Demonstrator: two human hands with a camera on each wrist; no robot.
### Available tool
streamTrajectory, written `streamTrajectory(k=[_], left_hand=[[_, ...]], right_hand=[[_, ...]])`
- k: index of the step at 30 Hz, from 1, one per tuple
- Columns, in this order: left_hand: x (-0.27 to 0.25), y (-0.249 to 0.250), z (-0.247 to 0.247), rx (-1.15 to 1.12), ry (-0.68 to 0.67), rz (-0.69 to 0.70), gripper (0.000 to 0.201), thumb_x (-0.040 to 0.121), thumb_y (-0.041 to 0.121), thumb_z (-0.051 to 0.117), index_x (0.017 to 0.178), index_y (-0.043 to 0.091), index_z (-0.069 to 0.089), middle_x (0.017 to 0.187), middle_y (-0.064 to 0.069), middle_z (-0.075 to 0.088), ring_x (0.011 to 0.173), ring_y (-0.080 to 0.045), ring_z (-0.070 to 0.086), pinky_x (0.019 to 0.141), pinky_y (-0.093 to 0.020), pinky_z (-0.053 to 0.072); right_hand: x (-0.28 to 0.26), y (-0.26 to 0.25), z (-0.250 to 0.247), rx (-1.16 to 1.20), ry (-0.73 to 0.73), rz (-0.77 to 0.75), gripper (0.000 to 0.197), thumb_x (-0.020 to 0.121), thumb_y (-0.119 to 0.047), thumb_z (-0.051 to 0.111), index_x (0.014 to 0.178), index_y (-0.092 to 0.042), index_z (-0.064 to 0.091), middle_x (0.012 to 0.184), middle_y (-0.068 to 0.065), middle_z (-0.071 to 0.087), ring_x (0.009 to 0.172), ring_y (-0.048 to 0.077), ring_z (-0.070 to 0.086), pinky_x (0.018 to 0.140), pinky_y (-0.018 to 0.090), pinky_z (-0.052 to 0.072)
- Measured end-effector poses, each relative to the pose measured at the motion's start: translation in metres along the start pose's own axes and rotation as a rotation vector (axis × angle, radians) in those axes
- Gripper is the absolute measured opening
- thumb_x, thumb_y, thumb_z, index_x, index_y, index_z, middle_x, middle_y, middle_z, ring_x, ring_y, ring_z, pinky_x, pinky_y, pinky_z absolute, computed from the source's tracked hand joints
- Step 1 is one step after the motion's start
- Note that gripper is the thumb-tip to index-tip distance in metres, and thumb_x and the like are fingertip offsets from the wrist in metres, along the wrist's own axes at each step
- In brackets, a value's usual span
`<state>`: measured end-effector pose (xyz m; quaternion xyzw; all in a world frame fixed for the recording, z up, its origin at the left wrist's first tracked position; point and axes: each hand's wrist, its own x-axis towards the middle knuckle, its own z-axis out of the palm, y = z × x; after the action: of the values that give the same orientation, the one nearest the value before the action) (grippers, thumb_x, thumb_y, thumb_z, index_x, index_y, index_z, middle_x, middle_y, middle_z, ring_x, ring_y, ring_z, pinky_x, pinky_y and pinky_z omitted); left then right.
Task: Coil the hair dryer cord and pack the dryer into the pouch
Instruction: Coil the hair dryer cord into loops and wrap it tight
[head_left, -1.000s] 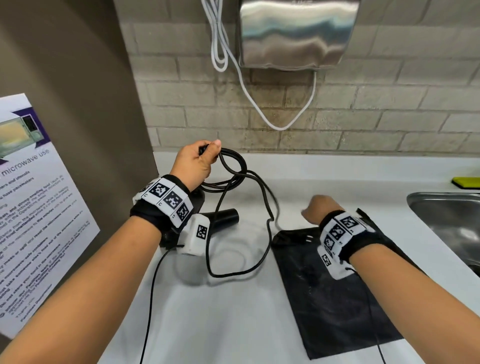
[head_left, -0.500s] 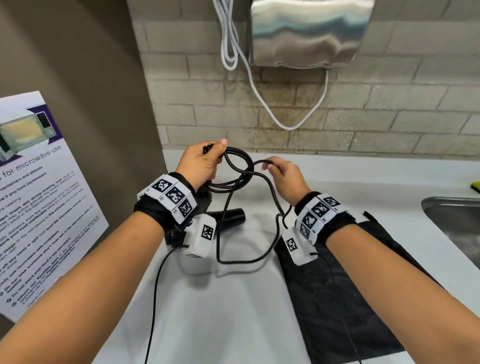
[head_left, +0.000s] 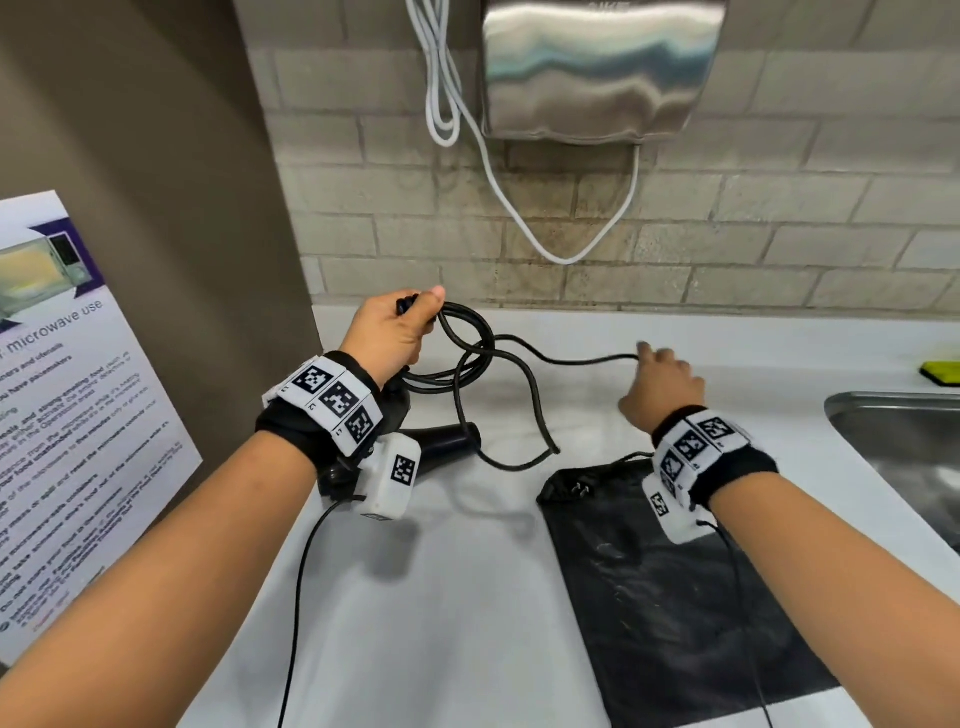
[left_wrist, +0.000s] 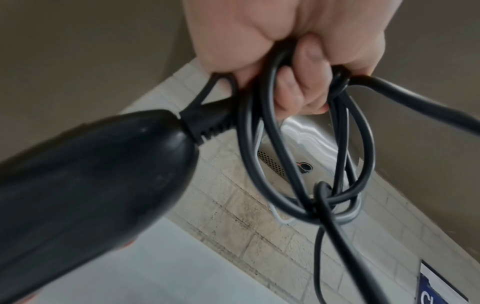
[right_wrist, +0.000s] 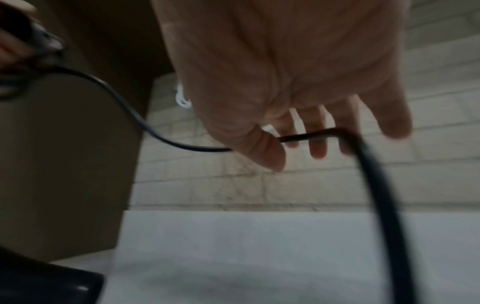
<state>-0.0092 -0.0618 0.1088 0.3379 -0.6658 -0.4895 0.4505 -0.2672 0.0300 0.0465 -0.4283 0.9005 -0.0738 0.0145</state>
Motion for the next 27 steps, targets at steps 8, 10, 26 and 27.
streamTrajectory(k=[8,10,26,27], left_hand=[[-0.002,0.003,0.000,0.013,-0.066,-0.043,0.038,0.096,0.027,0.047,0.060,0.014,0.042,0.037,0.011,0.038,0.029,-0.003,0.021,0.034,-0.013,0.018],[-0.003,0.006,0.000,0.026,-0.058,-0.044,0.038,0.096,0.025,0.046,0.060,0.013,0.042,0.036,0.010,0.040,0.028,-0.003,0.021,0.033,-0.013,0.018],[0.000,0.004,-0.001,0.041,-0.034,-0.099,0.044,0.095,0.030,0.045,0.056,0.011,0.047,0.062,-0.011,0.046,0.028,-0.007,0.021,0.035,-0.014,0.017],[0.000,0.004,0.000,0.055,-0.042,-0.090,0.043,0.095,0.029,0.045,0.057,0.011,0.048,0.067,-0.014,0.048,0.028,-0.007,0.022,0.035,-0.014,0.017]], right_hand=[[-0.036,-0.097,-0.006,0.388,-0.070,-0.730,0.042,0.096,-0.013,0.041,0.137,-0.023,0.040,0.138,0.005,0.048,0.132,0.021,0.039,0.111,0.049,0.020],[-0.039,-0.103,-0.005,0.697,-0.125,-0.749,0.025,0.095,-0.006,0.041,0.108,-0.014,0.061,0.098,0.007,0.067,0.097,0.012,0.062,0.091,0.029,0.044],[0.003,-0.015,0.026,0.241,-0.164,-0.009,0.053,0.090,-0.009,0.043,0.141,-0.011,0.028,0.133,0.020,0.044,0.118,0.038,0.047,0.094,0.039,0.043],[0.000,-0.022,0.022,0.287,-0.123,-0.071,0.066,0.086,-0.013,0.049,0.145,-0.020,0.020,0.136,0.018,0.039,0.121,0.037,0.044,0.097,0.042,0.043]])
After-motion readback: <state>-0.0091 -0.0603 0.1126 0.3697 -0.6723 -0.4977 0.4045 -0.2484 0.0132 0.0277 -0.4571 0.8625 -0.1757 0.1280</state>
